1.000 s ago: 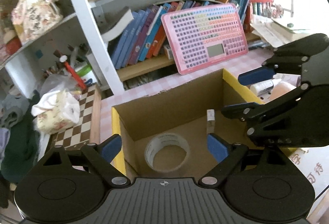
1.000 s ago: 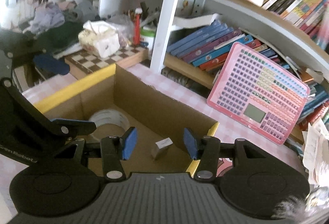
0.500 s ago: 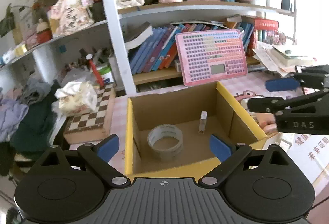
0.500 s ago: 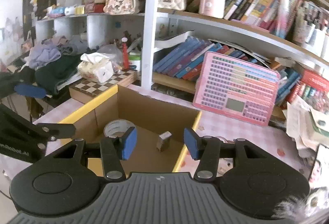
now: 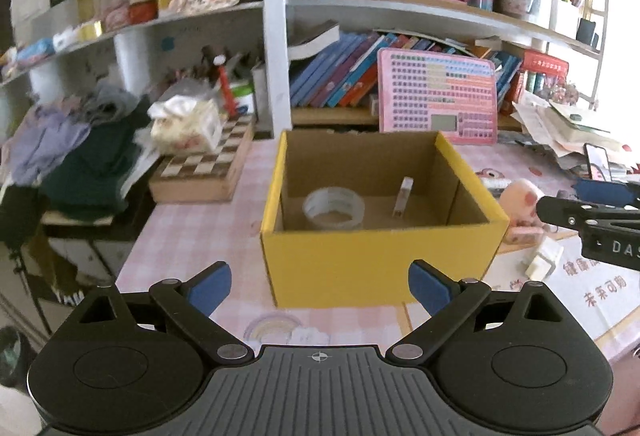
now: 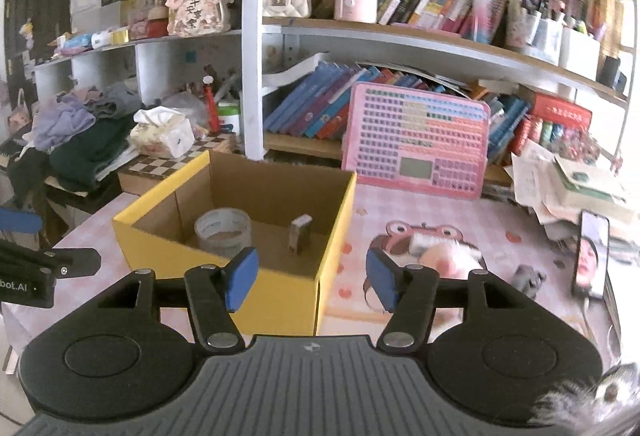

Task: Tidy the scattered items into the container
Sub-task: 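Withdraw both tools from the yellow box toward the white chargers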

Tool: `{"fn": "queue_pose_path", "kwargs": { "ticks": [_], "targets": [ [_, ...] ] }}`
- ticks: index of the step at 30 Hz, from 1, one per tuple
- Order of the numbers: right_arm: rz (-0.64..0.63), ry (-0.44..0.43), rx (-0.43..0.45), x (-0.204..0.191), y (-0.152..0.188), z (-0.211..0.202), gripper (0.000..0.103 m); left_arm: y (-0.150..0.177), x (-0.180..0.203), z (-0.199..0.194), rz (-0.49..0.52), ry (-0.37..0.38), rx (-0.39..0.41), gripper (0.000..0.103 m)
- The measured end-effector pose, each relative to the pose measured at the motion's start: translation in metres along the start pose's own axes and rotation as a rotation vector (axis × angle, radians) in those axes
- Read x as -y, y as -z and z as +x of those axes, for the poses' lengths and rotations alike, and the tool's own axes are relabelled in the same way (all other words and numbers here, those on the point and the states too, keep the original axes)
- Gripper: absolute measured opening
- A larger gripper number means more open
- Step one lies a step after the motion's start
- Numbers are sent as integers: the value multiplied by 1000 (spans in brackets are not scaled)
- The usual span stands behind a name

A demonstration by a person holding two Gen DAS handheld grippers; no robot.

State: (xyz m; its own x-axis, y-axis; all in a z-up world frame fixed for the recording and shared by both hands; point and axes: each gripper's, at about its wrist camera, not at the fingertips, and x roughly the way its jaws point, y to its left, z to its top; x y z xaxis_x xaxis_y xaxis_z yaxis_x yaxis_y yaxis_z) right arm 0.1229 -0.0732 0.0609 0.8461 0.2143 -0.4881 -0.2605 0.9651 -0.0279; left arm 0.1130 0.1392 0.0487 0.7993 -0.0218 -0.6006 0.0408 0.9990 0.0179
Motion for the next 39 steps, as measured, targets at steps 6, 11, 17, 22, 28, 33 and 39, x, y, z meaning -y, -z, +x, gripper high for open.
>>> {"fn": "queue_pose_path", "kwargs": {
  "ticks": [6,11,17,22,28,33,39],
  "targets": [
    [30,23,-25,-7,23,-10,63,18,0,-9,-2,-11,-15,97],
    [39,49,-51,-10,40,-16,65,31,2,-13,16,-25,-24,97],
    [43,53,-92,-17,61,-21,69,48,3,-14,20,-27,-51,97],
    [8,41,-127,-28,77,-28,70,65,9,-13,15,-10,-97,97],
    [-15,35,-158,-33,87,-31,77,78,20,-12,47,19,-141,97],
    [7,51,-191,-26,94,-33,81,85,28,-8,55,49,-185,97],
    [23,73,-224,-20,103,-35,83,91,35,-4,65,74,-216,97]
  ]
}}
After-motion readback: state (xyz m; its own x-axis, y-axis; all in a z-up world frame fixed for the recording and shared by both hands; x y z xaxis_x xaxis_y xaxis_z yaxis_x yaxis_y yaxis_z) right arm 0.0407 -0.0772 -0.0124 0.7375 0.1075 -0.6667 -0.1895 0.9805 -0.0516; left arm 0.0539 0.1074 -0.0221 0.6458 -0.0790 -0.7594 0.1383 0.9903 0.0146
